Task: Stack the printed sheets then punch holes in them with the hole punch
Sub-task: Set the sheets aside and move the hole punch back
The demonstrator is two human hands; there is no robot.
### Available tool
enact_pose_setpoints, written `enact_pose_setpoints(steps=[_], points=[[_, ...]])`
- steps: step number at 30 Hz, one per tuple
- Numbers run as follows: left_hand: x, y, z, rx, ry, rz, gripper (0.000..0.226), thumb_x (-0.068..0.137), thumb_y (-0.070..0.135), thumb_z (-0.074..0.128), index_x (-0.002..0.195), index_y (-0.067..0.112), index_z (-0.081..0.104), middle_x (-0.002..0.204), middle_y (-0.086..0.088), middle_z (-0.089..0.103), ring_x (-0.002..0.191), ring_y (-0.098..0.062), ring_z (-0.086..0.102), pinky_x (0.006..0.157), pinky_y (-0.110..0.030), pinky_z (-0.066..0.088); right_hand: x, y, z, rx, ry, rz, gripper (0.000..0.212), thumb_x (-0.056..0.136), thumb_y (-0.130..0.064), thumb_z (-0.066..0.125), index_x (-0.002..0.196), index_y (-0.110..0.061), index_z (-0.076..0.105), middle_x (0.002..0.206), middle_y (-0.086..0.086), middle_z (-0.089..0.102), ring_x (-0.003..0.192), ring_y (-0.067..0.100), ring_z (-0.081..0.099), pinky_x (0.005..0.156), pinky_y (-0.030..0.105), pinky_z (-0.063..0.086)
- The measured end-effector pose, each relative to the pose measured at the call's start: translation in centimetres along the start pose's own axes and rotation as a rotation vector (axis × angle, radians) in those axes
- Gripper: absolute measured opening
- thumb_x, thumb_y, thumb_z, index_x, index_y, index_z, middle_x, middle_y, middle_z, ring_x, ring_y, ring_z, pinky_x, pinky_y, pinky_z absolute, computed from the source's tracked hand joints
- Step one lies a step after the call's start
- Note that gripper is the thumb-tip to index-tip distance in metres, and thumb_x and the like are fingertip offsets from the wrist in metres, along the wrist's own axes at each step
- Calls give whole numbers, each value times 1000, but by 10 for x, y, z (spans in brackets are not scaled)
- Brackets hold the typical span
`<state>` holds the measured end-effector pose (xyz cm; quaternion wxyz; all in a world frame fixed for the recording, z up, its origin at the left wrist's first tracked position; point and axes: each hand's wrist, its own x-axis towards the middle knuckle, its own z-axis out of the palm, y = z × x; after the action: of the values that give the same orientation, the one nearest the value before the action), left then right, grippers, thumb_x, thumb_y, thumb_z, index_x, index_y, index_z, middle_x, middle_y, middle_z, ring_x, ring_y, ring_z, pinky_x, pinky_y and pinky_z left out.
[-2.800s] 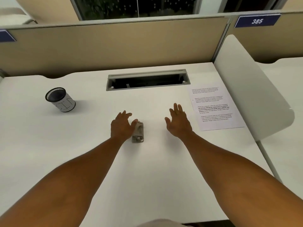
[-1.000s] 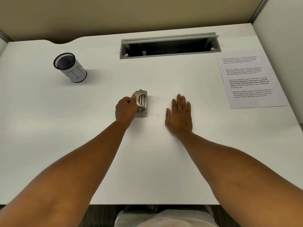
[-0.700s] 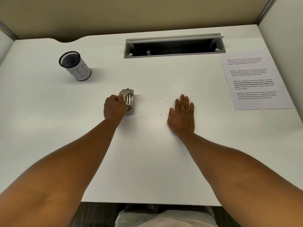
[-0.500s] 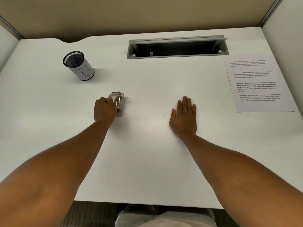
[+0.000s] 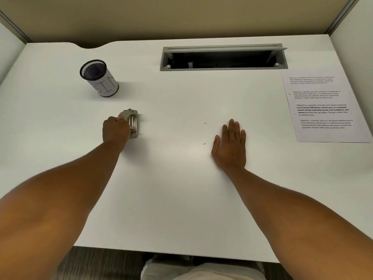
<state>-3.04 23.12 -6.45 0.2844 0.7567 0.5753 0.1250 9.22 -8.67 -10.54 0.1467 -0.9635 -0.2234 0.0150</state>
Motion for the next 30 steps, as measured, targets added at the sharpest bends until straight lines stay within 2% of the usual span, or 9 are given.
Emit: enact_pose_setpoints(steps=[10, 18, 21, 24, 30], points=[[17, -19, -4, 35, -61, 2, 44, 100, 36, 35, 111, 2, 61, 116, -18, 64, 89, -28, 51, 75, -33, 37, 0, -1, -1, -3, 4, -3, 56, 99, -33, 30, 147, -4, 34, 160, 15, 19, 150, 27, 11, 122, 46, 8], [26, -26, -11, 64, -90, 9, 46, 100, 37, 33, 112, 1, 60, 116, -19, 64, 91, -30, 52, 75, -35, 39, 0, -1, -2, 0, 7, -3, 56, 100, -33, 32, 147, -3, 35, 160, 15, 19, 150, 27, 11, 122, 46, 8], [29, -29, -15, 57, -94, 3, 47, 100, 37, 33, 112, 1, 60, 116, -20, 63, 101, -37, 58, 76, -36, 41, 0, -1, -2, 0, 0, -1, 56, 100, -33, 31, 147, -3, 34, 160, 15, 18, 150, 27, 11, 122, 46, 8], [29, -31, -16, 38, -98, -5, 47, 99, 38, 33, 111, 1, 60, 115, -20, 64, 103, -38, 58, 78, -37, 42, 0, -1, -2, -1, -3, -2, 56, 100, -33, 31, 147, -3, 33, 161, 14, 18, 150, 27, 10, 122, 46, 7], [27, -31, -17, 22, -93, 8, 38, 98, 38, 33, 96, 9, 58, 104, -17, 65, 86, -31, 53, 71, -34, 39, 0, -1, -2, -3, -8, -8, 56, 100, -33, 29, 148, -4, 32, 161, 14, 16, 151, 26, 8, 122, 45, 6]])
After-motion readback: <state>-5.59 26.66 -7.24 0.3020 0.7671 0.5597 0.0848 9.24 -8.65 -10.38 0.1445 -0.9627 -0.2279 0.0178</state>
